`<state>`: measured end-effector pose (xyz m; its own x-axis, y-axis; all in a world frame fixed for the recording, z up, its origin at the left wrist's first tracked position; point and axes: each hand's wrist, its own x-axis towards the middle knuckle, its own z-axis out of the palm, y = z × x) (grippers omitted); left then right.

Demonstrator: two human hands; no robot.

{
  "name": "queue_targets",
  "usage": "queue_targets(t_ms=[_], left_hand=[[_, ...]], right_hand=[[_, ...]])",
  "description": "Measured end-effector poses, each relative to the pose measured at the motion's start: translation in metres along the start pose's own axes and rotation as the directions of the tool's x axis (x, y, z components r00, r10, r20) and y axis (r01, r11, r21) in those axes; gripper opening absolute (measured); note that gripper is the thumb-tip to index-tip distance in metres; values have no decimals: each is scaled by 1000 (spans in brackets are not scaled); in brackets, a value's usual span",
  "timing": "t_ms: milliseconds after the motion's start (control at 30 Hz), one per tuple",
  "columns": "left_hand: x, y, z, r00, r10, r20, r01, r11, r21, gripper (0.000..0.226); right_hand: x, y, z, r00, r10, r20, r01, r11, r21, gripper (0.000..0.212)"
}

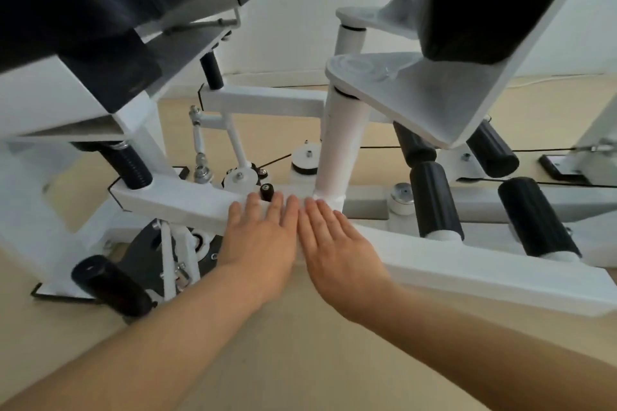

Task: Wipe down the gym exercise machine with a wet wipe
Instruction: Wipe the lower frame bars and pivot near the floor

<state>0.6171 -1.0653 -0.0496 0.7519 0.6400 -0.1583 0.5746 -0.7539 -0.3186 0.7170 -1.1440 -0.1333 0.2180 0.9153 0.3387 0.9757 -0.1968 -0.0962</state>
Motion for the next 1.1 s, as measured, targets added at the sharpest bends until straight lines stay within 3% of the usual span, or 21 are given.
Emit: queue_targets(t_ms=[67,167,333,400,467,567,667,800,934,1100], left_hand=[[4,15,1,999,54,5,-54,998,-20,83],[9,21,2,990,133,-42,-134,991,-27,80],[8,3,1,982,155,-112,-162,985,-60,83],[7,-2,-3,975,155,-159,-176,975,-131,81],[7,0,-6,967,150,-206,-192,961,-199,76],[6,2,-8,947,179,-267,-216,970,-116,78],[7,-4,-5,903,247,-352,-283,958,-54,86],[1,-1,12,876,378,-298,-395,919,5,79],[-2,7,12,889,366,-274,-381,925,0,77],[1,27,8,878,412,-244,-431,902,-28,75]], right_hand=[[-40,28,-13,1000,-9,-22,5,984,-176,55],[-41,43,-17,988,144,50,-126,954,-271,72],[2,-2,-13,968,229,104,-210,963,-169,78],[-3,-8,-11,986,164,40,-156,976,-153,65],[-5,-12,-6,1000,5,13,-3,995,-103,61],[9,-15,-1,987,-158,-34,152,980,-131,58],[3,-1,-9,998,-61,-17,59,991,-121,61],[-56,42,-23,997,82,0,-80,973,-217,67],[-60,52,-22,973,230,33,-218,953,-212,74],[-22,16,-8,999,30,17,-27,989,-148,64]])
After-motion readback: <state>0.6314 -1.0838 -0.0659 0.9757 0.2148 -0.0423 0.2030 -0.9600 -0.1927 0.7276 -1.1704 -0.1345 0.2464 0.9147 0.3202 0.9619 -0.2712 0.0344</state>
